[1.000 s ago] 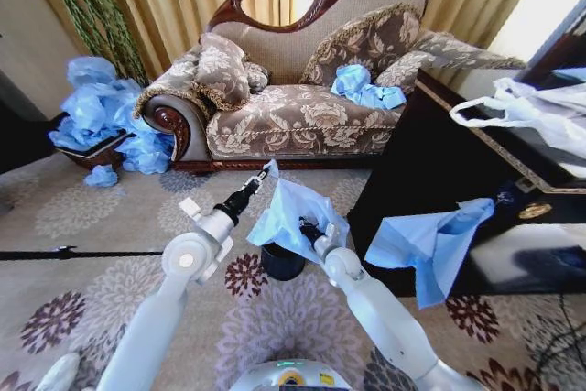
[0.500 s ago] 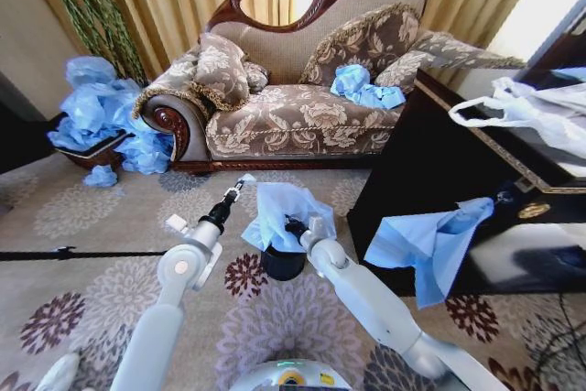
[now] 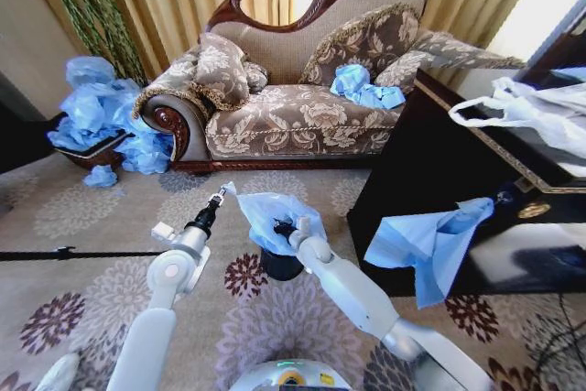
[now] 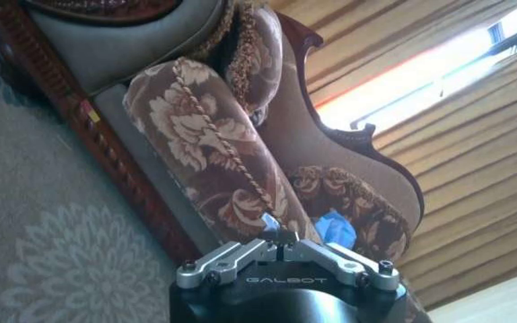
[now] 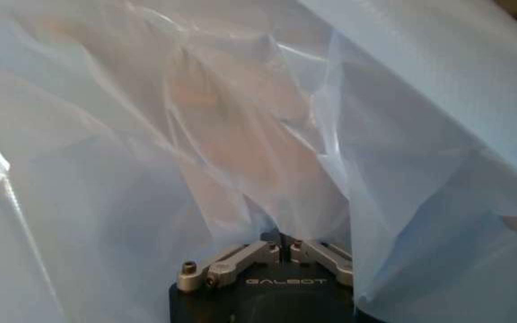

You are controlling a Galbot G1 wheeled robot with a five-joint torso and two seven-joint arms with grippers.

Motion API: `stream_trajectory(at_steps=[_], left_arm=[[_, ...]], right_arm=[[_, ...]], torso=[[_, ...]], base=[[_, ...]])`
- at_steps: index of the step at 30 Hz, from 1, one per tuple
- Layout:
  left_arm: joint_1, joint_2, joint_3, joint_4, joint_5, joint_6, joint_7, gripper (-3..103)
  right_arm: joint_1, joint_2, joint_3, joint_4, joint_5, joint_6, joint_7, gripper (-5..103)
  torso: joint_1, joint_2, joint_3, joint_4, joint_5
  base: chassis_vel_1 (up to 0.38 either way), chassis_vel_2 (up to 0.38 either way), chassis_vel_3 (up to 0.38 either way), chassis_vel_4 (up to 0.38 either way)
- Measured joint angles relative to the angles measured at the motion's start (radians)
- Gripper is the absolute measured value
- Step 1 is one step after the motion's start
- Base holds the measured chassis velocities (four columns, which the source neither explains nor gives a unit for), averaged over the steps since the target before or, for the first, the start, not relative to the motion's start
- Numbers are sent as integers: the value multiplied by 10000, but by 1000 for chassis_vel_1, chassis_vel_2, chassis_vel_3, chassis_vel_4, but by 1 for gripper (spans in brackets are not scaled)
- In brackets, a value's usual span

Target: Place a garbage bag over the trash bin.

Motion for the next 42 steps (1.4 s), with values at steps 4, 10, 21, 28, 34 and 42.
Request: stream_trajectory(at_steps=[4,10,21,28,34,42], left_arm=[[45,-60,-62,-3,-2,7,52,0],[175,-186,-128,122,7,9,247,0],[178,-314,37,258,40,38,227,0],[149,-482,238,331,264,53,39,0],[118,-529,183,549,401,6,-164,0],[-175,-639,250,1283,668,-203,-940,0]], right_arm=[[162,172,-115,-308,470,-519,401,0],[405,369,-258,-997,937,-1364,618,0],[759,1018,-234,-2312,1128,-2049,856,0],[923,1230,-209,-2851,1340,-2621,1075,0],[852,1295,-73,-2935,1354,-2727,1098,0],[763,956,-108,-2358,1719,-3144,1854,0]], torso=[[0,0,0,-1,0],[0,0,0,-1,0],[0,-2,0,0,0],[0,-2,0,-1,0],[0,-2,0,1,0],[0,-2,-1,-2,0]], base=[[0,0,0,0],[0,0,0,0],[0,0,0,0],[0,0,0,0],[0,0,0,0],[0,0,0,0]])
